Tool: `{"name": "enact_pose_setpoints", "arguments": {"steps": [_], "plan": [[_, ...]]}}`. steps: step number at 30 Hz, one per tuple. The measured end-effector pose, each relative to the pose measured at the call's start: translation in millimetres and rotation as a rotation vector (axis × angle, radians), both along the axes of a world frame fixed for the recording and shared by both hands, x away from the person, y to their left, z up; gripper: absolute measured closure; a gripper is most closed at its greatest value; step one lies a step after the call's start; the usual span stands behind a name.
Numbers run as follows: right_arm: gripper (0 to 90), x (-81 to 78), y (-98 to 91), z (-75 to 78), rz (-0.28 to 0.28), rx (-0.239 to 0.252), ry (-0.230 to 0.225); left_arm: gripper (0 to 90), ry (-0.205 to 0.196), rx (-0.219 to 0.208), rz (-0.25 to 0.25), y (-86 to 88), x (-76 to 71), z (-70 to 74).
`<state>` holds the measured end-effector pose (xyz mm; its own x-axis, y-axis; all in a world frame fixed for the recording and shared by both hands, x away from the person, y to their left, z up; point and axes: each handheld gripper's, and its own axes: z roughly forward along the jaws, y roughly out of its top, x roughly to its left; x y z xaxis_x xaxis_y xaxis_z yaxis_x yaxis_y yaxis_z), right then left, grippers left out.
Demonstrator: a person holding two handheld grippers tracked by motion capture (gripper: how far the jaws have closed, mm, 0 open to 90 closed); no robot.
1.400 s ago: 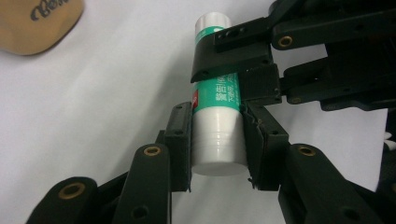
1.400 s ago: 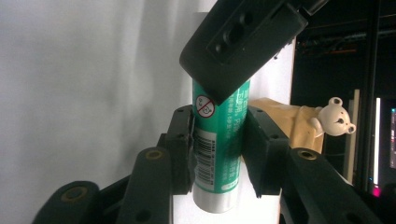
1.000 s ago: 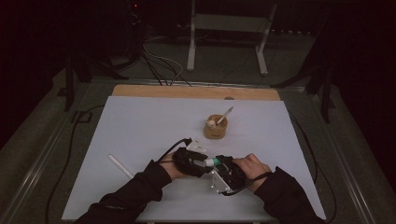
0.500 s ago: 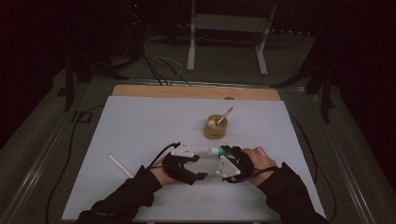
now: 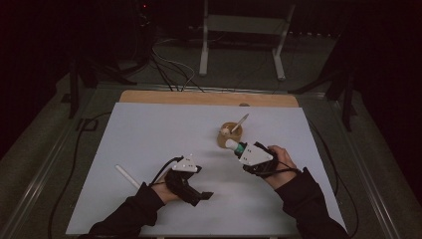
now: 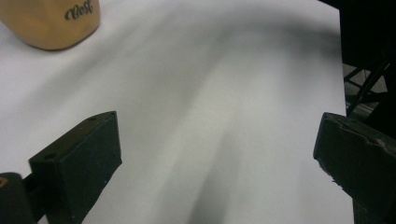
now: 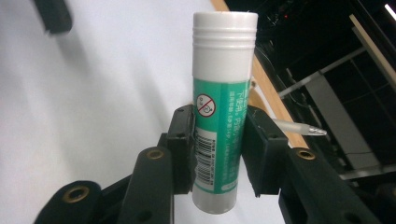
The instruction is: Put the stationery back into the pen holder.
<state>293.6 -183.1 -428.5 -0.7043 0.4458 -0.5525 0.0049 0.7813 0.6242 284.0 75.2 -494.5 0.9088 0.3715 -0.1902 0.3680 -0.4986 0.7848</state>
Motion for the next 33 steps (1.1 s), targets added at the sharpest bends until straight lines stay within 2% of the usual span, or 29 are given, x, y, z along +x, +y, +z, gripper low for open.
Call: {"name": "enact_pose_setpoints", "arguments": {"steps": [1, 2, 3, 4, 5, 6, 7, 8, 9, 10, 11, 12, 13, 14, 15, 16, 17, 18, 19, 20, 21, 22, 23, 24, 25, 26, 28, 30, 33], "plan": [[66.0, 0.0, 0.0, 0.0, 0.000, 0.000, 0.000, 1.1, 0.000, 0.000, 0.000, 0.0, 0.0, 0.0], [66.0, 3.8, -2.0, 4.1, -0.006, 0.038, 0.022, 1.0, -0.017, 0.001, -0.004, 0.5, -1.7, -1.3], [66.0, 3.8, -2.0, 4.1, -0.006, 0.038, 0.022, 0.9, -0.017, 0.001, -0.004, 0.5, -1.7, -1.3], [65.9, 6.9, -3.8, 7.6, -0.015, 0.072, 0.039, 0.1, -0.023, -0.006, -0.006, 1.3, -2.4, -2.0], [65.9, 6.9, -3.8, 7.6, -0.015, 0.072, 0.039, 0.1, -0.023, -0.006, -0.006, 1.3, -2.4, -2.0], [66.0, 10.0, -5.5, 10.7, -0.018, 0.101, 0.049, 0.1, -0.030, -0.004, -0.005, 2.2, -2.8, -2.5], [66.0, 10.0, -5.5, 10.7, -0.018, 0.101, 0.049, 0.1, -0.030, -0.004, -0.005, 2.2, -2.8, -2.5], [66.0, 12.9, -6.7, 13.7, -0.030, 0.127, 0.055, 0.1, -0.030, -0.006, -0.006, 2.9, -2.9, -3.4], [66.0, 12.9, -6.7, 13.7, -0.030, 0.127, 0.055, 0.1, -0.030, -0.006, -0.006, 2.9, -2.9, -3.4], [66.0, 16.1, -8.3, 17.0, -0.037, 0.159, 0.060, 0.1, -0.036, -0.010, -0.002, 3.8, -3.0, -4.3], [66.0, 16.1, -8.3, 17.0, -0.037, 0.159, 0.060, 0.1, -0.036, -0.010, -0.002, 3.8, -3.0, -4.3], [66.0, 19.5, -9.9, 20.6, -0.046, 0.194, 0.066, 0.1, -0.031, -0.014, 0.000, 4.7, -3.4, -4.7], [66.0, 19.5, -9.9, 20.6, -0.046, 0.194, 0.066, 0.1, -0.031, -0.014, 0.000, 4.7, -3.4, -4.7], [65.9, 23.2, -11.0, 24.3, -0.052, 0.233, 0.071, 0.1, -0.032, -0.023, 0.003, 5.3, -3.6, -4.9], [65.9, 23.2, -11.0, 24.3, -0.052, 0.233, 0.071, 0.1, -0.032, -0.023, 0.003, 5.3, -3.6, -4.9], [66.0, 26.9, -11.7, 27.9, -0.062, 0.271, 0.079, 0.1, -0.036, -0.026, 0.007, 5.8, -4.1, -4.7], [66.0, 26.9, -11.7, 27.9, -0.062, 0.271, 0.079, 0.1, -0.036, -0.026, 0.007, 5.8, -4.1, -4.7], [65.9, 30.8, -12.5, 30.9, -0.071, 0.310, 0.081, 0.1, -0.042, -0.028, 0.008, 6.1, -4.5, -4.5], [65.9, 30.8, -12.5, 30.9, -0.071, 0.310, 0.081, 0.1, -0.042, -0.028, 0.008, 6.1, -4.5, -4.5], [66.0, 34.8, -13.3, 33.1, -0.081, 0.342, 0.082, 0.1, -0.043, -0.032, 0.006, 6.6, -4.7, -4.4], [66.0, 34.8, -13.3, 33.1, -0.081, 0.342, 0.082, 0.1, -0.043, -0.032, 0.006, 6.6, -4.7, -4.4], [66.0, 38.7, -14.5, 34.6, -0.088, 0.380, 0.091, 0.1, -0.047, -0.031, 0.002, 7.2, -5.1, -4.6], [66.0, 38.7, -14.5, 34.6, -0.088, 0.380, 0.091, 0.1, -0.047, -0.031, 0.002, 7.2, -5.1, -4.6], [66.0, 42.8, -15.3, 35.5, -0.101, 0.413, 0.098, 0.1, -0.047, -0.035, 0.005, 7.4, -5.2, -5.1], [66.0, 42.8, -15.3, 35.5, -0.101, 0.413, 0.098, 0.1, -0.047, -0.035, 0.005, 7.4, -5.2, -5.1], [66.0, 47.1, -16.5, 36.1, -0.112, 0.448, 0.105, 0.2, -0.048, -0.037, 0.004, 7.7, -5.2, -5.5], [66.0, 48.5, -17.0, 36.3, -0.118, 0.463, 0.108, 0.2, -0.049, -0.038, 0.003, 7.7, -5.4, -5.6], [66.0, 55.2, -20.0, 36.3, -0.132, 0.522, 0.127, 0.1, -0.048, -0.041, 0.001, 7.6, -5.7, -6.1], [66.0, 58.9, -21.0, 35.6, -0.145, 0.548, 0.138, 0.2, -0.045, -0.043, 0.001, 7.6, -5.6, -6.4]]}}
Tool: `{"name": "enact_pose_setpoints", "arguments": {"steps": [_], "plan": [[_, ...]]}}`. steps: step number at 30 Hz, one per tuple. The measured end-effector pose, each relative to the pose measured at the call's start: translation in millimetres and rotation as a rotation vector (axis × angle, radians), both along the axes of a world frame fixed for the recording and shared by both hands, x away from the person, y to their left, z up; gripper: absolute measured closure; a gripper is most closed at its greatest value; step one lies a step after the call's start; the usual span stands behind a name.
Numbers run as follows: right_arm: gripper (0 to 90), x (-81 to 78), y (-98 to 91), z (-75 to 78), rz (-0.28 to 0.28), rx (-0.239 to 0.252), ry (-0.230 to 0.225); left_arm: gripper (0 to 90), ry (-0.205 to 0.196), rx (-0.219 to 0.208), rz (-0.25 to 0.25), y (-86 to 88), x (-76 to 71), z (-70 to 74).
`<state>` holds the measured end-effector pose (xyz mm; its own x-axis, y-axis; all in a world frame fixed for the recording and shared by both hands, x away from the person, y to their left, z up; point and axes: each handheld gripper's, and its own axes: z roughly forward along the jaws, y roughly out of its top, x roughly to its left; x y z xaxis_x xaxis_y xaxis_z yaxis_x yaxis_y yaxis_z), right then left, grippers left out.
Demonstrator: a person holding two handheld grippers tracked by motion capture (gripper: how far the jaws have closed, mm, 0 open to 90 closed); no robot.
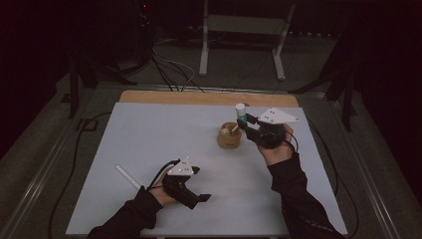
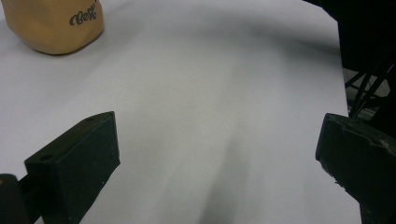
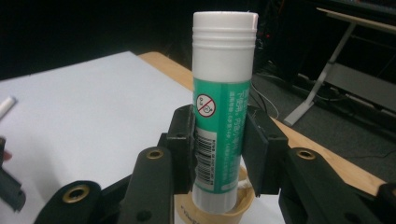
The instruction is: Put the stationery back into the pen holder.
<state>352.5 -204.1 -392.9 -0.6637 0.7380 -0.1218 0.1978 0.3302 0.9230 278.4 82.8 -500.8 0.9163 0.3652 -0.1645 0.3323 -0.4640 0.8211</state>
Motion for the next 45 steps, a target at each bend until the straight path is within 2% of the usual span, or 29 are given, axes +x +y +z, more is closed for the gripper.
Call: {"name": "enact_pose_setpoints", "arguments": {"steps": [1, 2, 5, 14, 17, 27, 45], "plan": [[65.9, 3.5, -0.9, -1.1, -0.014, 0.026, 0.011, 0.2, 0.004, -0.003, 0.000, -0.1, 0.1, -0.4], [65.9, 3.5, -0.9, -1.1, -0.014, 0.026, 0.011, 0.2, 0.004, -0.003, 0.000, -0.1, 0.1, -0.4], [65.9, 10.7, -2.3, -4.4, -0.027, 0.076, 0.040, 0.2, 0.006, -0.008, 0.007, 0.2, 0.9, -1.1], [65.9, 22.6, -2.1, -14.2, -0.078, 0.137, 0.074, 0.2, 0.010, -0.024, 0.016, 1.3, 1.6, -0.6], [65.9, 28.3, -2.4, -21.4, -0.101, 0.166, 0.099, 0.2, 0.009, -0.025, 0.015, 1.5, 1.5, -0.4], [65.9, 40.8, -0.9, -40.2, -0.141, 0.194, 0.146, 0.2, 0.013, -0.030, 0.016, 2.3, 2.5, -0.6], [65.9, 56.2, 6.7, -64.4, -0.174, 0.189, 0.199, 0.2, 0.013, -0.033, 0.009, 2.8, 2.5, -0.3]]}}
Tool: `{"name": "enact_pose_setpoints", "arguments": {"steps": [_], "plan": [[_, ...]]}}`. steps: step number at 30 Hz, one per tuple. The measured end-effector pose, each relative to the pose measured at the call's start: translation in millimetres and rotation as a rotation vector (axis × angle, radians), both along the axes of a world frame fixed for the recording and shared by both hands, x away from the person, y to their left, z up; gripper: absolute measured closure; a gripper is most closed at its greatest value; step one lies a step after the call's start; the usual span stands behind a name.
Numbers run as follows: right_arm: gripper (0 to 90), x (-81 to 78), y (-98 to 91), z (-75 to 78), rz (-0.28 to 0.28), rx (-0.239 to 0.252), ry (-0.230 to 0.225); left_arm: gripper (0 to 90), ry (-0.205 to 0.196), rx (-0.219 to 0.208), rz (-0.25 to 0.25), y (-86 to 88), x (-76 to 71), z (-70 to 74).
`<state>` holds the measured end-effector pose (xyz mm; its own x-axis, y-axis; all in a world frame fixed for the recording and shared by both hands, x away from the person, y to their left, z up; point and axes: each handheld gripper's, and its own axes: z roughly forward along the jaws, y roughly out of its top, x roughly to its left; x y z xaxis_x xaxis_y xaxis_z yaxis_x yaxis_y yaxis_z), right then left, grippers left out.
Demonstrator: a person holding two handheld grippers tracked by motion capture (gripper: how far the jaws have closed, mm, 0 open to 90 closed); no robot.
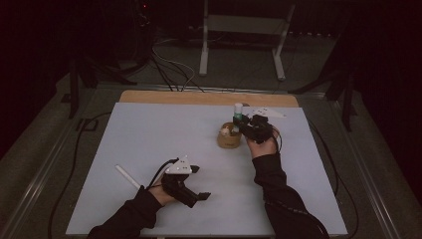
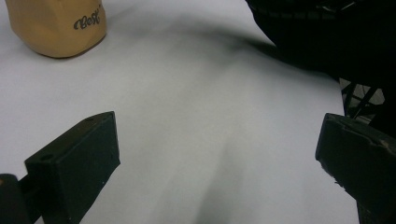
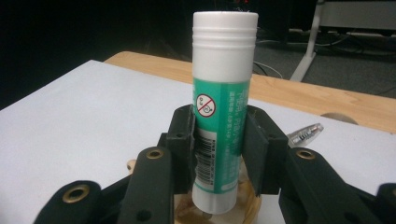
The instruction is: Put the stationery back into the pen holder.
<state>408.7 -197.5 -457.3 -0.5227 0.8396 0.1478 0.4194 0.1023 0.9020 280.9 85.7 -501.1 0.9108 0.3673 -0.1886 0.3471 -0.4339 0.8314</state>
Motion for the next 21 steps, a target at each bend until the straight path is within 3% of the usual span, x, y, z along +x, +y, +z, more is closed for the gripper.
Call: {"name": "enact_pose_setpoints", "arguments": {"steps": [19, 21], "plan": [[65.0, -0.1, 1.8, -23.9, -0.003, -0.036, 0.035, 0.2, -0.001, -0.001, 0.001, 0.6, 0.5, -0.9], [59.8, -1.4, -0.8, -23.8, -0.012, -0.011, 0.028, 0.2, -0.002, -0.002, 0.001, 0.5, 0.4, -0.8]]}}
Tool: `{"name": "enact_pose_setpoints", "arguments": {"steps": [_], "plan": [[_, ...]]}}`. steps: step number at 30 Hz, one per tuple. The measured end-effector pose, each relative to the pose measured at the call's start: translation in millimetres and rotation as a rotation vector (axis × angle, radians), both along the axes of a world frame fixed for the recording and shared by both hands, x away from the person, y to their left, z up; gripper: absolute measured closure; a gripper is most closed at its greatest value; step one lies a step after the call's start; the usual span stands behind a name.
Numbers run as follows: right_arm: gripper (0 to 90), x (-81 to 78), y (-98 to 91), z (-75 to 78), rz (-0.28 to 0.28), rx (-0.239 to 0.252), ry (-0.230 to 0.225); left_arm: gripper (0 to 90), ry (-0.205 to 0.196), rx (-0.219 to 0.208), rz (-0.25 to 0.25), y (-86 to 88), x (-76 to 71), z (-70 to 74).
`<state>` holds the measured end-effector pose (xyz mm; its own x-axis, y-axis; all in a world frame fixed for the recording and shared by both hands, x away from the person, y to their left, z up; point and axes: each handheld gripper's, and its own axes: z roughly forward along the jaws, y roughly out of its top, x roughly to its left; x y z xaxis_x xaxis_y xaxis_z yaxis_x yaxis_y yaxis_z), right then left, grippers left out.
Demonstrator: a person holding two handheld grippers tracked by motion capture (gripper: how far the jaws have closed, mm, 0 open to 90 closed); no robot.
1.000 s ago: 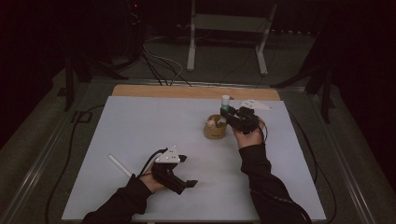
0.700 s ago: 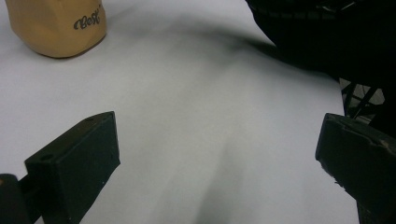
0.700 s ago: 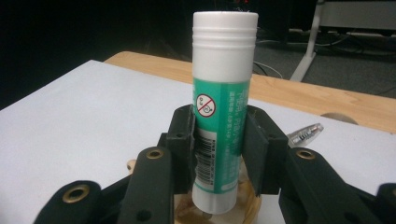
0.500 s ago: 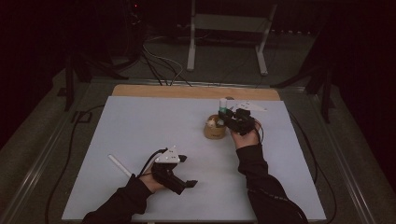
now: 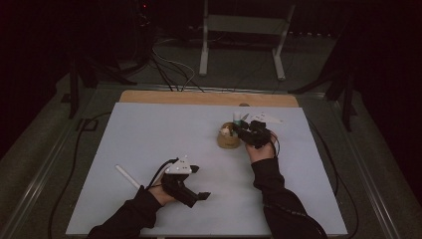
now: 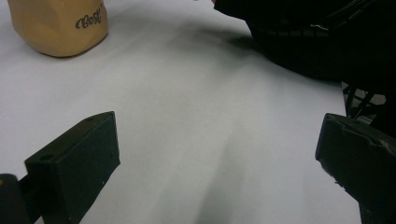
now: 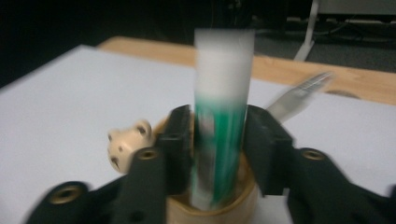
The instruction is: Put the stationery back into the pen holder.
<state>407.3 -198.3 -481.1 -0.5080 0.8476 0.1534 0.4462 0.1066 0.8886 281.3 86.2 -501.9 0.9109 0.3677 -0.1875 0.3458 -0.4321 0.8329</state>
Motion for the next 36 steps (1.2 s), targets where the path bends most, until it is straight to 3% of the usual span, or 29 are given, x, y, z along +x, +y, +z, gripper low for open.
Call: {"name": "enact_pose_setpoints", "arguments": {"steps": [2, 6, 9, 11, 15, 21, 23, 27, 36], "plan": [[52.6, -2.4, -4.6, 5.8, -0.009, 0.046, -0.015, 0.2, -0.001, -0.005, -0.001, 0.0, -0.4, 0.5], [38.6, -10.2, -11.6, 23.6, -0.027, 0.081, -0.071, 0.2, -0.008, -0.011, -0.008, 0.2, -1.5, 2.3], [27.4, -15.1, -12.6, 35.5, -0.011, 0.087, -0.107, 0.2, -0.013, -0.017, -0.009, 1.5, -1.9, 4.5], [16.1, -18.5, -12.8, 40.1, 0.034, 0.109, -0.115, 0.2, -0.019, -0.025, -0.007, 3.2, -2.5, 7.4], [14.4, -27.7, -6.5, 47.0, 0.098, 0.093, -0.131, 0.2, -0.036, -0.048, -0.006, 8.2, -4.6, 15.5], [10.3, -41.3, 6.6, 55.4, 0.148, 0.094, -0.152, 0.2, -0.066, -0.078, 0.019, 20.6, -3.5, 28.2], [2.2, -46.0, 11.7, 57.5, 0.161, 0.095, -0.140, 0.2, -0.075, -0.085, 0.039, 25.4, -1.1, 30.7], [1.7, -55.4, 21.7, 62.6, 0.210, 0.100, -0.114, 0.2, -0.095, -0.085, 0.079, 36.3, 4.9, 35.7], [1.7, -81.2, 41.7, 69.5, 0.284, 0.100, -0.139, 0.2, -0.154, -0.148, 0.196, 75.2, 15.9, 63.3]]}}
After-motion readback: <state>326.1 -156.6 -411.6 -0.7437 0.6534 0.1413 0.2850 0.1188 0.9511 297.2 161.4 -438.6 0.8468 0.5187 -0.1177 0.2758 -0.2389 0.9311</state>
